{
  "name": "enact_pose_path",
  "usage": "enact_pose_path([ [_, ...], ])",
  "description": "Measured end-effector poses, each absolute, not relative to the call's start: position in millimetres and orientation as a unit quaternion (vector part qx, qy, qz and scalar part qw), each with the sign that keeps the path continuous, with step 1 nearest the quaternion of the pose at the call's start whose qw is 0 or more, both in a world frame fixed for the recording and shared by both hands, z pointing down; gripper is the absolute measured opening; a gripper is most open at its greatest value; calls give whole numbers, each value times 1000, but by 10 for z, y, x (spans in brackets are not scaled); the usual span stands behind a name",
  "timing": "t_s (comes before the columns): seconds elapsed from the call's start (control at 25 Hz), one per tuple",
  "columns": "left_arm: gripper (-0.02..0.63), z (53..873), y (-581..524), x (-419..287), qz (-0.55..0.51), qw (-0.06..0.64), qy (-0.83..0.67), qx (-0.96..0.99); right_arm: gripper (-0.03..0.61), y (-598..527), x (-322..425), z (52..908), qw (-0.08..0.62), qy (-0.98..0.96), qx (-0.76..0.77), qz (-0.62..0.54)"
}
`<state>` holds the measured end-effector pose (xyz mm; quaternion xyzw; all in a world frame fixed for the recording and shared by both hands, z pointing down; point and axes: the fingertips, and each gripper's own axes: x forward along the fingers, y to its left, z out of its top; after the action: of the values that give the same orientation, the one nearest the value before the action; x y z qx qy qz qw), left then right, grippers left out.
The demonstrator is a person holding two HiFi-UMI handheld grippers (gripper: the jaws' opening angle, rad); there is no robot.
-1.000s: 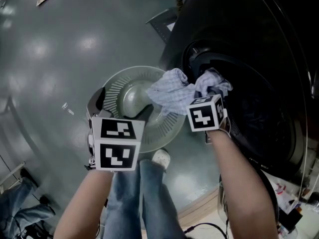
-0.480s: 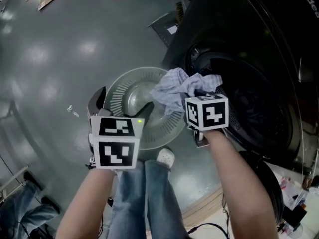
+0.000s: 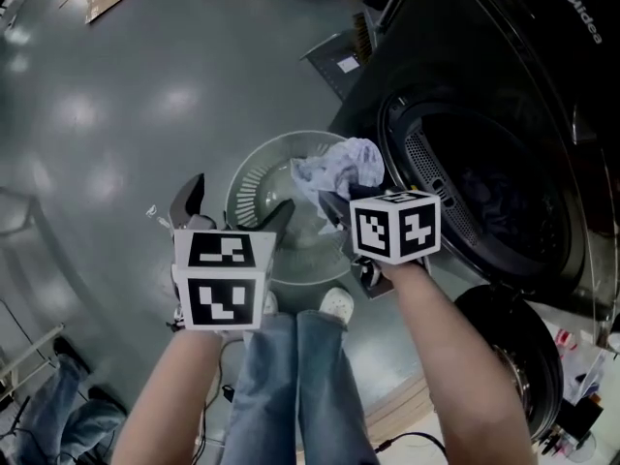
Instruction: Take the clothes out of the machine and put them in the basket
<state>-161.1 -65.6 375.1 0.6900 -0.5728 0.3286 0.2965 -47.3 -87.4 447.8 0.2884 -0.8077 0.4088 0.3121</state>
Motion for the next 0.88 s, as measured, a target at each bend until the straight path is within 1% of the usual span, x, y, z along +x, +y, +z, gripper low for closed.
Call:
enact_pose_path([
  [0.2, 528, 3710, -562, -1787, 321, 298, -580, 687, 94, -665, -742, 4432, 339, -823, 248, 382],
  [0.36, 525, 3713, -456, -1878, 316, 305, -582, 684, 100, -496, -821, 4449, 339, -820, 238, 394],
  [0.4, 523, 3715, -433, -1891, 316, 306, -582, 684, 136, -491, -812, 4478, 343, -816, 250, 391],
  [0.44, 522, 3718, -413, -1903, 316, 306, -581, 684, 275, -496, -790, 4518, 348, -812, 264, 388],
  [0.48, 522, 3721, -396, -1916, 317, 306, -581, 685, 399, -505, -761, 4555, 350, -806, 280, 387],
  [0.52, 520, 3725, -380, -1928, 317, 306, -580, 685, 429, -520, -729, 4585, 350, -801, 295, 385],
  [0.56, 518, 3732, -365, -1940, 318, 306, -580, 685, 452, -536, -695, 4607, 350, -798, 308, 382],
  [0.6, 517, 3740, -352, -1949, 318, 306, -579, 685, 459, -551, -658, 4628, 352, -795, 318, 379],
  [0.88, 511, 3852, -291, -1955, 321, 312, -575, 686, 460, -659, -454, 4731, 361, -784, 355, 360],
])
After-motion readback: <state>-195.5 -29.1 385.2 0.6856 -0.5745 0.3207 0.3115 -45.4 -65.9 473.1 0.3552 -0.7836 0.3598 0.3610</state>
